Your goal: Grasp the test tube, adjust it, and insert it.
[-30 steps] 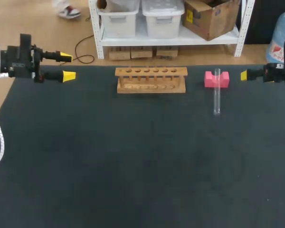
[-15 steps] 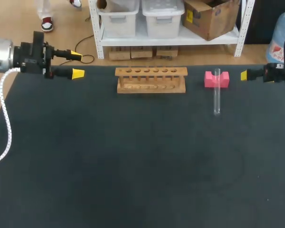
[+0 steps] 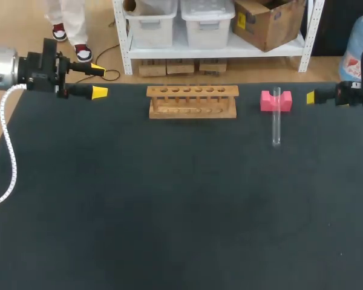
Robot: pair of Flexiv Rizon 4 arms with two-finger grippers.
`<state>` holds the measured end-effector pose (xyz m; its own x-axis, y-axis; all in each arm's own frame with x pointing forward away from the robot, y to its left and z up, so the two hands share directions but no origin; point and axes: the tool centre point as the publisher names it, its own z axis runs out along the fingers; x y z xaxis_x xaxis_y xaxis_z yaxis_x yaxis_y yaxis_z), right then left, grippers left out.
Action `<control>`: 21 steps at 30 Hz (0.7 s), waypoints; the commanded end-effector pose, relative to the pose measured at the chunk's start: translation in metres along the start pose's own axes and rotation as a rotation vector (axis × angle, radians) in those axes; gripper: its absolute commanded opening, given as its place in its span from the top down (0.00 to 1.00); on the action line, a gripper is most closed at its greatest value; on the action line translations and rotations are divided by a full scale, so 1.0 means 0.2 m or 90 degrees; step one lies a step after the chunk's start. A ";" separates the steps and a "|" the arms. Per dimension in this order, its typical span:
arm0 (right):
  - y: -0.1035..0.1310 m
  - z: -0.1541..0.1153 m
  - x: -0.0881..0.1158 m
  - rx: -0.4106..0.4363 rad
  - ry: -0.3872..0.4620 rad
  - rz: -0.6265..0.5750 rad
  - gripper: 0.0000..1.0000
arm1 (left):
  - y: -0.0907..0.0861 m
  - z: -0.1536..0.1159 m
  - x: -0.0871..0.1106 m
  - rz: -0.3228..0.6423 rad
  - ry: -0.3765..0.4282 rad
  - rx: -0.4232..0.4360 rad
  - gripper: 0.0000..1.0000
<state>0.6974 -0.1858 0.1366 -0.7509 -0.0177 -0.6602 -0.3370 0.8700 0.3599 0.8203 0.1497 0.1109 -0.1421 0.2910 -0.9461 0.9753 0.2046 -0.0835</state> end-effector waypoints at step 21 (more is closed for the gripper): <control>-0.09 0.37 -0.07 0.390 0.011 -0.093 0.00 | 0.00 0.00 0.00 0.001 -0.001 0.000 0.00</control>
<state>0.7563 -0.1719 0.0997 -0.7520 -0.1676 -0.6374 -0.3202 0.9382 0.1311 0.8204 0.1495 0.1109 -0.1427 0.2913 -0.9459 0.9752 0.2049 -0.0840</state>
